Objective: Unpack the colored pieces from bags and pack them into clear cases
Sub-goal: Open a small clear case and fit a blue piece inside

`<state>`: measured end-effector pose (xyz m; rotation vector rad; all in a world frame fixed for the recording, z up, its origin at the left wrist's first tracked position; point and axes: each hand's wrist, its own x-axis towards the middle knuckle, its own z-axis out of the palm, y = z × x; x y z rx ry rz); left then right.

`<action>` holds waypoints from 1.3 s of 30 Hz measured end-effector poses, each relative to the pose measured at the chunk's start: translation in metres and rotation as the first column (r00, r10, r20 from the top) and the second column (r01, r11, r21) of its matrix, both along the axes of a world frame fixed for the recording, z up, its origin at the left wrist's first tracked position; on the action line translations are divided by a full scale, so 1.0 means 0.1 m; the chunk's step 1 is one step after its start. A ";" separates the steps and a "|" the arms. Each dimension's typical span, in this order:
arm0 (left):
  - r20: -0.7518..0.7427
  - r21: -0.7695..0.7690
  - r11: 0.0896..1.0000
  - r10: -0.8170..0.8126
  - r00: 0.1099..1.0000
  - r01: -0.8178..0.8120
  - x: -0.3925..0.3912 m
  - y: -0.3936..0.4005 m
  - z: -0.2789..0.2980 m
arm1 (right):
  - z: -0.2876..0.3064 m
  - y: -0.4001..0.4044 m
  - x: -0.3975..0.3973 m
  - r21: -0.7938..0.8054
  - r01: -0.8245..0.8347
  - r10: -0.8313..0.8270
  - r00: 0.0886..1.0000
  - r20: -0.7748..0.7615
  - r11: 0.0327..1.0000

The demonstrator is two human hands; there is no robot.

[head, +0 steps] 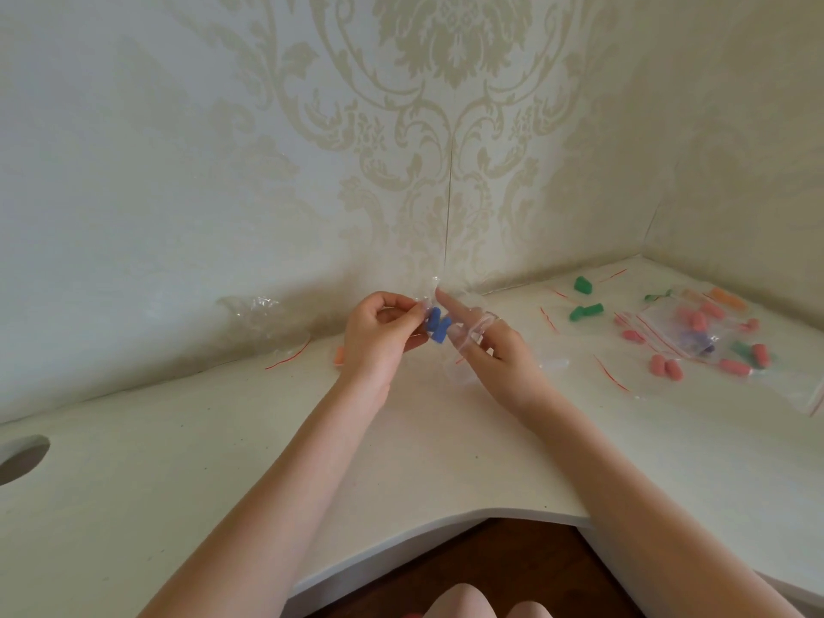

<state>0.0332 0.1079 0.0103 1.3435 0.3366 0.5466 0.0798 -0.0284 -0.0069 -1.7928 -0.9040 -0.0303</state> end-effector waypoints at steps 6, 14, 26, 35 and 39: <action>0.033 -0.009 1.000 0.011 0.999 -0.011 0.01 -0.02 -0.02 | -0.04 0.01 0.03 0.113 0.118 -0.113 0.992 -0.052 0.987; 0.070 0.185 0.979 0.076 0.995 -0.088 0.02 -0.02 -0.09 | -0.01 0.01 0.02 0.115 0.114 -0.104 0.990 -0.092 0.987; 0.311 0.720 0.600 0.172 0.935 -0.350 0.03 -0.04 -0.17 | -0.03 0.03 0.05 0.083 0.120 -0.097 0.967 -0.235 0.989; 0.266 0.675 0.673 0.161 0.951 -0.302 0.04 -0.03 -0.17 | -0.02 0.01 0.09 0.012 0.151 -0.147 0.973 -0.179 0.988; 0.231 0.590 0.762 0.159 0.960 -0.268 0.03 0.00 -0.12 | 0.01 0.00 0.05 0.052 0.122 -0.106 0.965 -0.240 0.991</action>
